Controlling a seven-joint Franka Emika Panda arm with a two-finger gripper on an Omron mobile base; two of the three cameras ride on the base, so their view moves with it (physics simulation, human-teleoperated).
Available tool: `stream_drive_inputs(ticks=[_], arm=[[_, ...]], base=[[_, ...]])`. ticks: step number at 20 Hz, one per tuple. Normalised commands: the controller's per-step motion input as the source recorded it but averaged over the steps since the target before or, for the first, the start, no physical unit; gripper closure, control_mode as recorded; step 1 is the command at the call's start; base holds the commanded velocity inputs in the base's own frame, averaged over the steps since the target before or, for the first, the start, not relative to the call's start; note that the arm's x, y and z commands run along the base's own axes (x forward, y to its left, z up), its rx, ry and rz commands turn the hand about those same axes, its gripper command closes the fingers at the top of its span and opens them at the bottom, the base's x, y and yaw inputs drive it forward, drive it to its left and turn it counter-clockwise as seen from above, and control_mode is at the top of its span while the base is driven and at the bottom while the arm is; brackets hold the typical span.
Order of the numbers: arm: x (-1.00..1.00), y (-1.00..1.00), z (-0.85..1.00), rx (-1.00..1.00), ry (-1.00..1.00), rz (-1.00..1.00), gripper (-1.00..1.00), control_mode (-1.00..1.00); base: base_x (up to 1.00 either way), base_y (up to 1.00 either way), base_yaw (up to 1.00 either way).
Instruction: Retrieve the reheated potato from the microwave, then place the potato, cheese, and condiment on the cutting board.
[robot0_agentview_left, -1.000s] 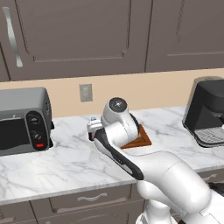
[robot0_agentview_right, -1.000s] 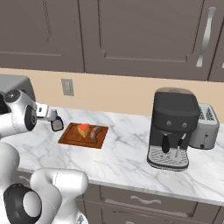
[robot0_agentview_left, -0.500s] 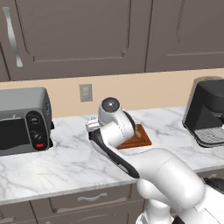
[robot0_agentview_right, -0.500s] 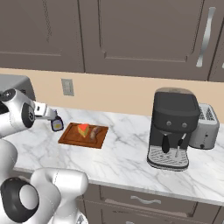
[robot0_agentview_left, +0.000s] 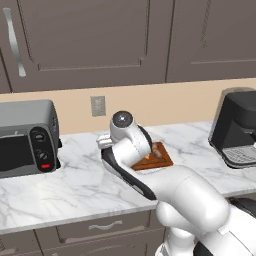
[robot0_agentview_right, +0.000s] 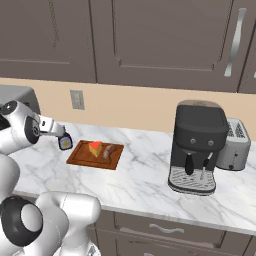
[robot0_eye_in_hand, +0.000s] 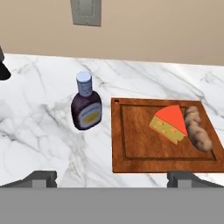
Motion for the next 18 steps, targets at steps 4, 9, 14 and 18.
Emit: stream_drive_inputs(ticks=[4,9,14,18], arm=[[0.15,0.0,-0.04,0.02,-0.01,-0.03,-1.0,-1.0],[0.12,0.0,-0.03,0.03,0.0,-0.01,-1.0,-1.0],[0.2,0.0,-0.09,0.03,0.0,-0.01,-1.0,-1.0],[0.18,0.04,-0.14,0.04,0.0,0.0,-1.0,-1.0]], base=[[0.0,0.0,0.0],[0.0,0.0,0.0],[0.0,0.0,0.0],[0.0,0.0,0.0]])
